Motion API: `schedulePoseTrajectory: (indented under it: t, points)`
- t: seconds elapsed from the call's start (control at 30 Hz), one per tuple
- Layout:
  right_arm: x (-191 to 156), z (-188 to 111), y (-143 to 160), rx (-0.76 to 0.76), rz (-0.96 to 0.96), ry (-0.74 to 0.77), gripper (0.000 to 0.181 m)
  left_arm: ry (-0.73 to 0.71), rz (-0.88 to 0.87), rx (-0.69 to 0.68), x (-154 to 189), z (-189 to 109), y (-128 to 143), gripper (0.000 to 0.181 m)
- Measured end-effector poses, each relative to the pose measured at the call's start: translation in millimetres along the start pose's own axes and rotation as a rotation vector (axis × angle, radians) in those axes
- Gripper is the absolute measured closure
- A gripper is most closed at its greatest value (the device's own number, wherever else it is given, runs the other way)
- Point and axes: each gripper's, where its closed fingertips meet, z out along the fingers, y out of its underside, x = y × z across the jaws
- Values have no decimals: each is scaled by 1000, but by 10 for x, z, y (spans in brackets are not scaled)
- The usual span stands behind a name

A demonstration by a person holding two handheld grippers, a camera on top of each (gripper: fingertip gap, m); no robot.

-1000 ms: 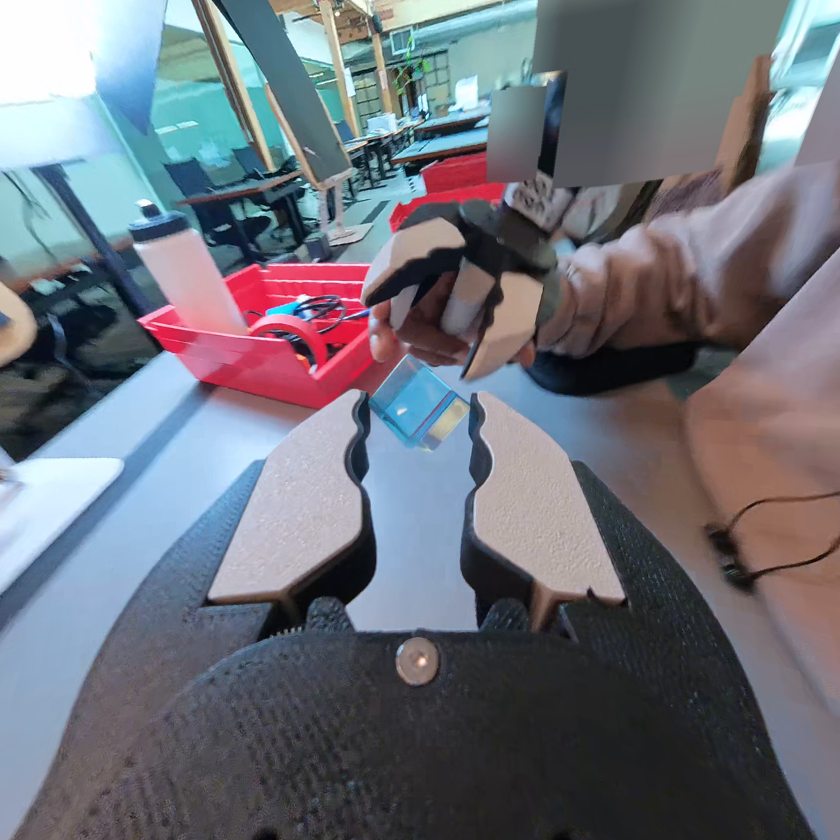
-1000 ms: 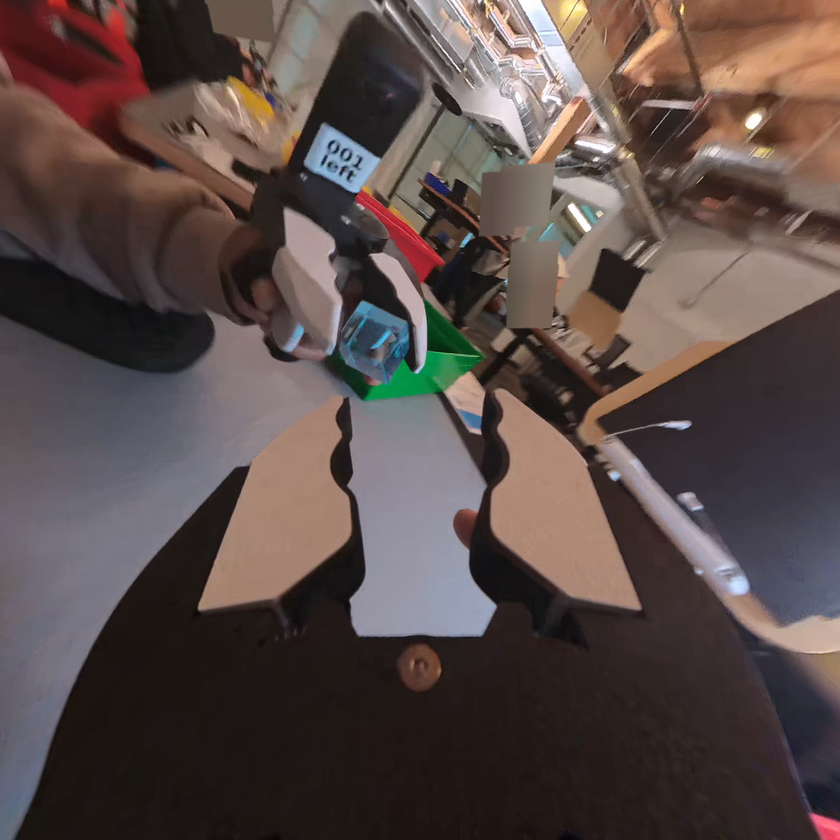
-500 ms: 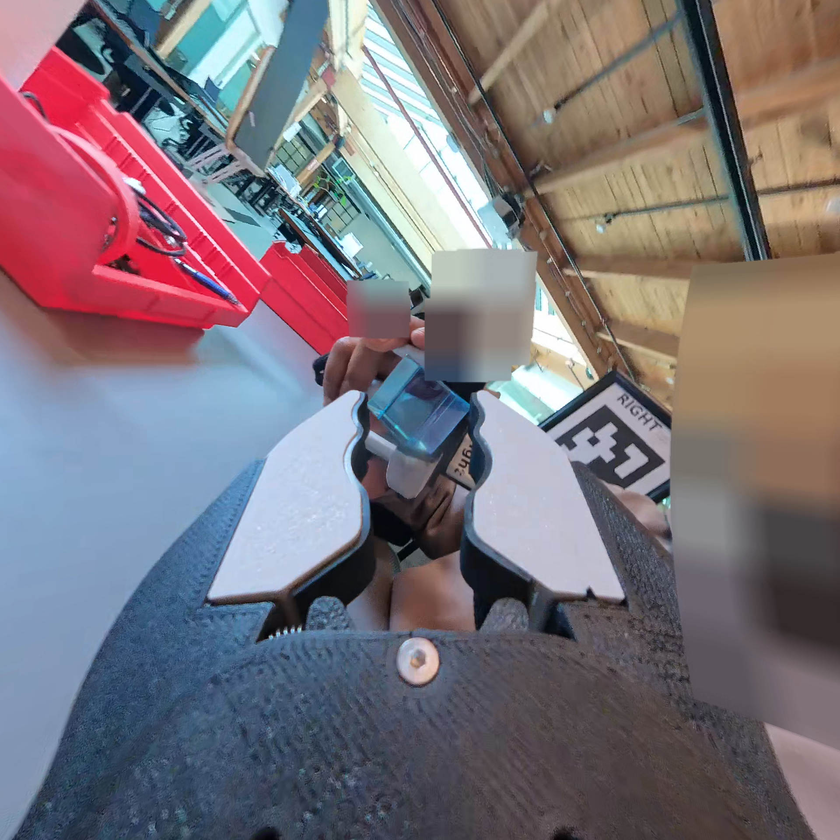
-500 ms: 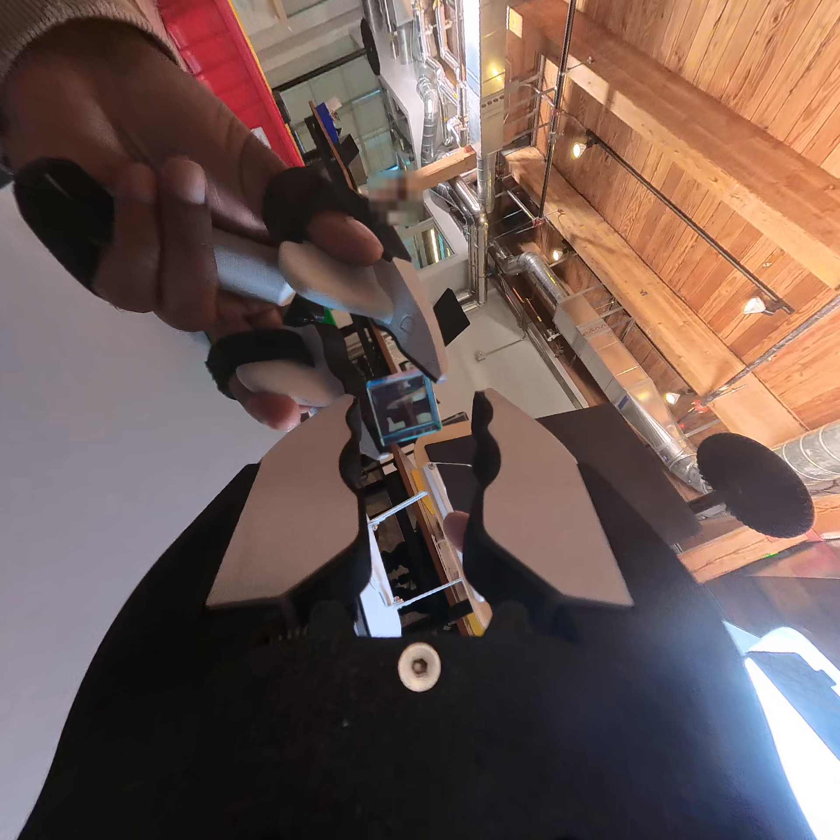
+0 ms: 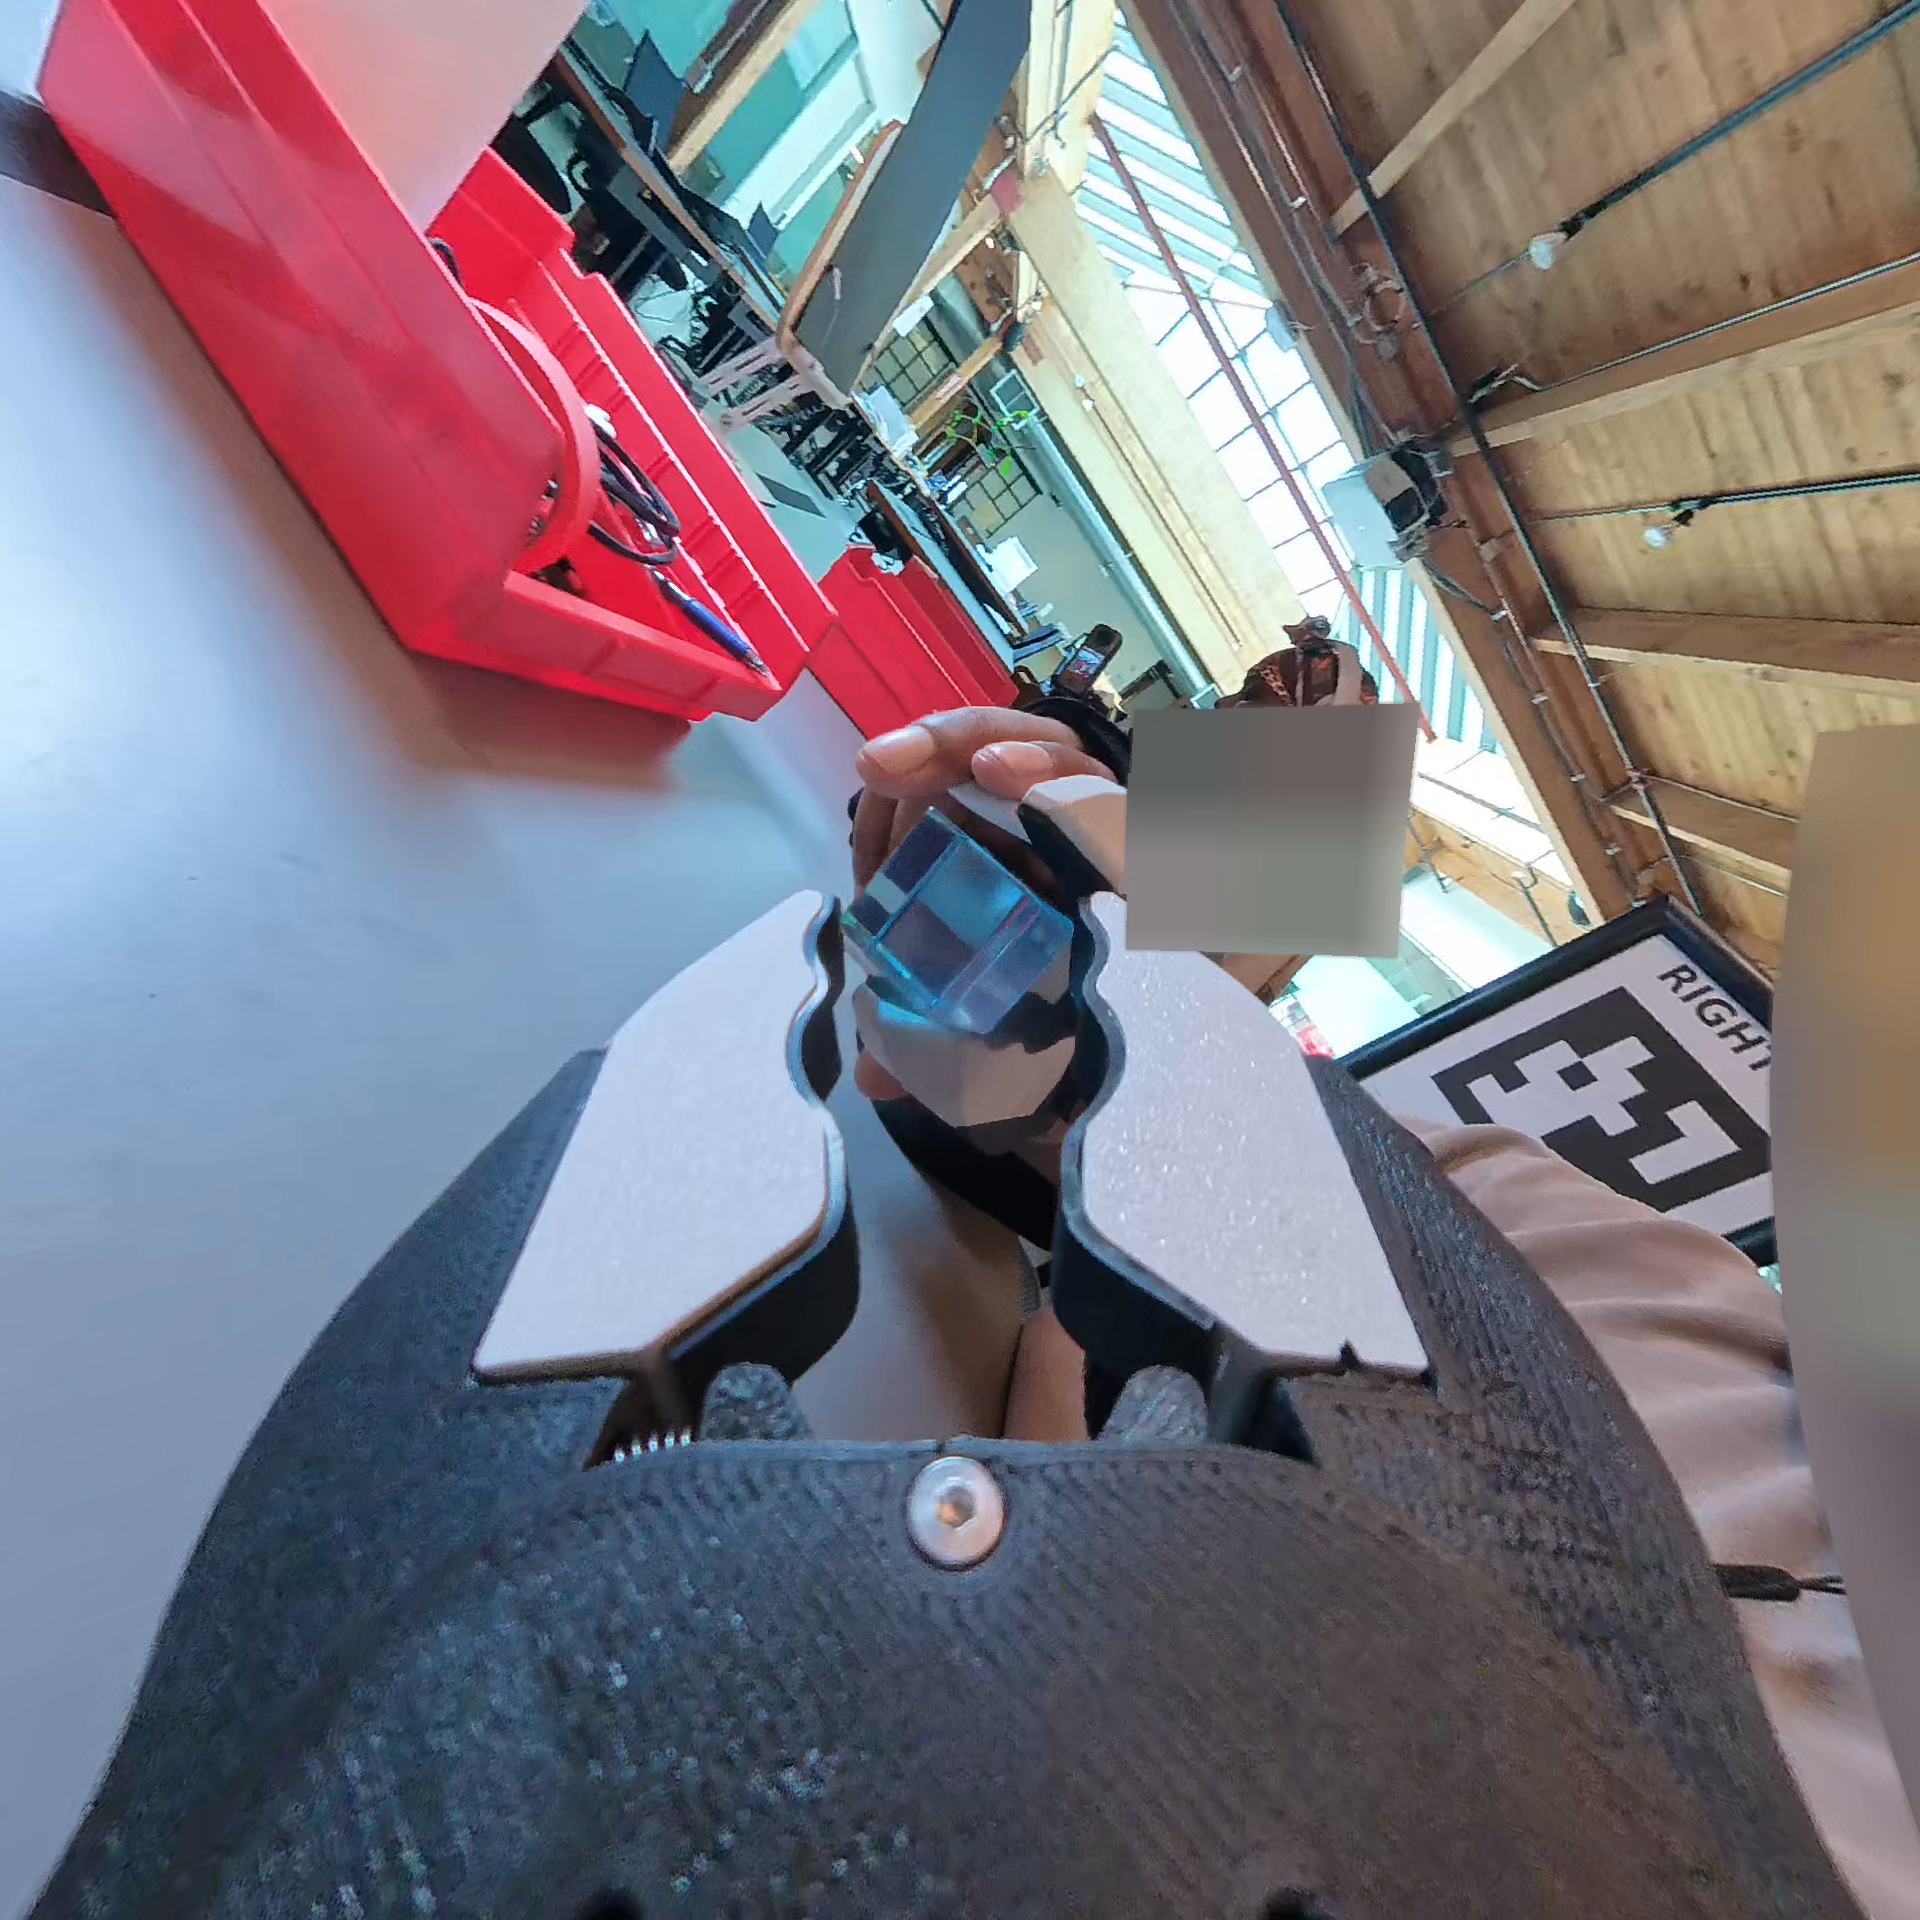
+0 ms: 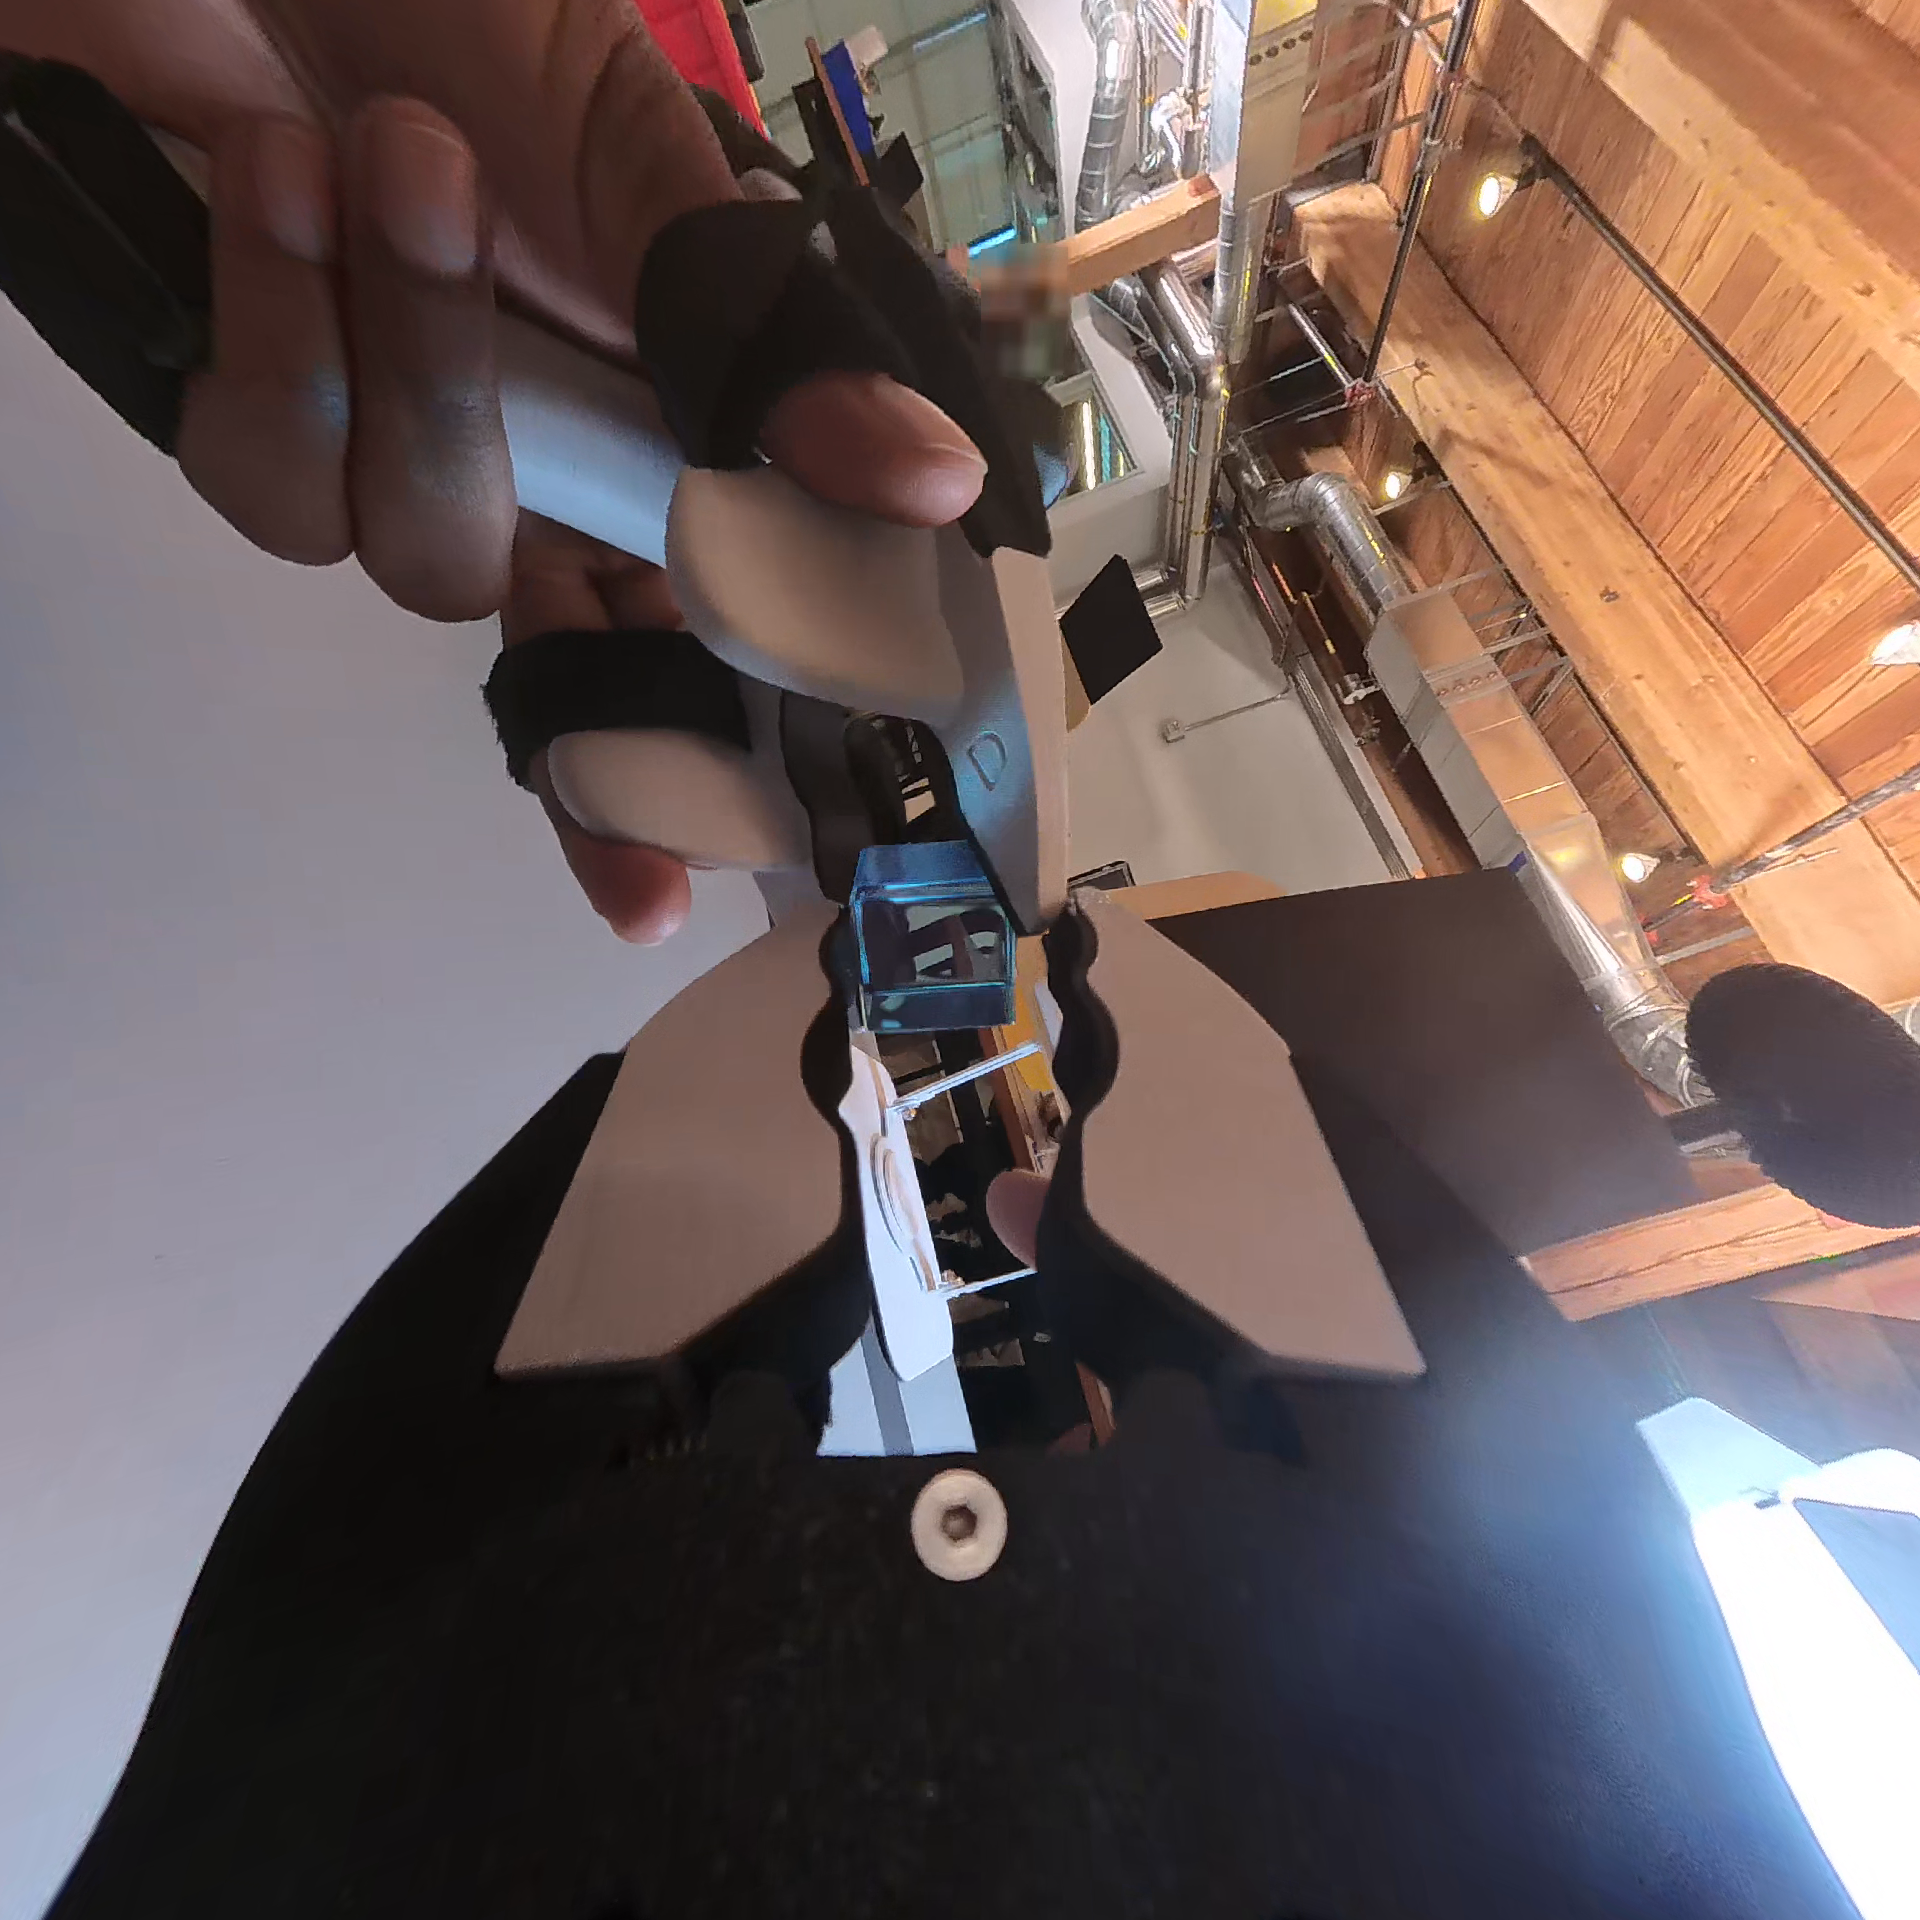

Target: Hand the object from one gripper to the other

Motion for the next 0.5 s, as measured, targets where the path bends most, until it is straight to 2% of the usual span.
schedulePoseTrajectory:
  t: [0.27, 0.5]
  points:
    - [-79, 0, 44, 19, -6, -44, 147, -68, 39, -38, -77, -6, 34, 139]
    - [-45, -74, -19, 82, 124, -93, 152, 77, -24, -112, 48, -12, 75, 139]
